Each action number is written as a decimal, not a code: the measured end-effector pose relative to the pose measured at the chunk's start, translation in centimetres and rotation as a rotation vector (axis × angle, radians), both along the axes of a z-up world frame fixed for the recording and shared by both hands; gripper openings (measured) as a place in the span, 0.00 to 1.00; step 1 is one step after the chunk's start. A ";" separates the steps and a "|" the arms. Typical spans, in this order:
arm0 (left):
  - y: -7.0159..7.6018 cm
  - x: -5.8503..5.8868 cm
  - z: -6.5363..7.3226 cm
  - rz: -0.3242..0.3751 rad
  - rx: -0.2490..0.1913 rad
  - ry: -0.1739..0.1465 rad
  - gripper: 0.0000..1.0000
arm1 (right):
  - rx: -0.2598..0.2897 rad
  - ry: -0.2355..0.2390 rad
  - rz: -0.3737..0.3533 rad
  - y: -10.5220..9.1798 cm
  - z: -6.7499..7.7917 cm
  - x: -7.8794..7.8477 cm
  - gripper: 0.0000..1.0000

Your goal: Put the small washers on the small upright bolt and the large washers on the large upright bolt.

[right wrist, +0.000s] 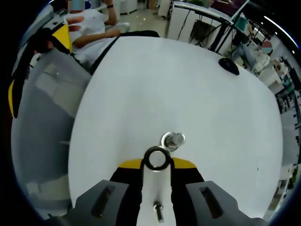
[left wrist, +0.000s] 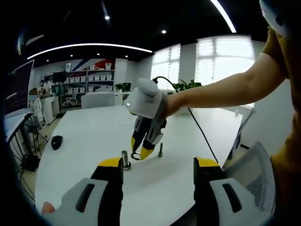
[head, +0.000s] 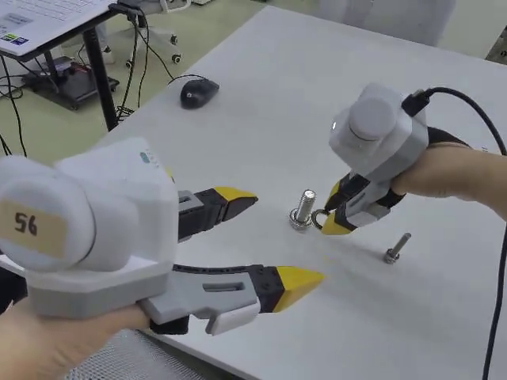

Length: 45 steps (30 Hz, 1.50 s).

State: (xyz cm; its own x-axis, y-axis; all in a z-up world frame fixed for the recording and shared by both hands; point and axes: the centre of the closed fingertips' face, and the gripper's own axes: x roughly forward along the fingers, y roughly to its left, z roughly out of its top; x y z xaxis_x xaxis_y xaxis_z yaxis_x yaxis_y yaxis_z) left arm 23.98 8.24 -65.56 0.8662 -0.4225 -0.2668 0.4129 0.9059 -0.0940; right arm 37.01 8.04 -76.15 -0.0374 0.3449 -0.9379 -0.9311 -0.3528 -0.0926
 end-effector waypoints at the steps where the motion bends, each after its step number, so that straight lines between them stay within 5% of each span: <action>1: 0.0 0.0 0.0 0.000 0.001 -0.001 0.59 | 0.002 -0.004 0.001 0.1 0.2 0.1 0.22; 10: 0.4 0.0 0.3 0.006 0.001 -0.008 0.60 | 0.028 -0.047 0.023 1.9 1.8 0.7 0.22; 17: 0.8 -0.1 0.2 0.015 0.002 -0.004 0.60 | 0.014 -0.045 0.031 3.4 1.0 1.1 0.22; 35: 1.6 0.0 0.0 0.031 -0.007 -0.003 0.59 | -0.067 -0.055 0.064 3.5 -1.7 1.8 0.22; 45: 2.0 -0.2 -0.3 0.044 -0.012 0.006 0.59 | -0.076 -0.022 0.037 3.5 -3.5 2.0 0.22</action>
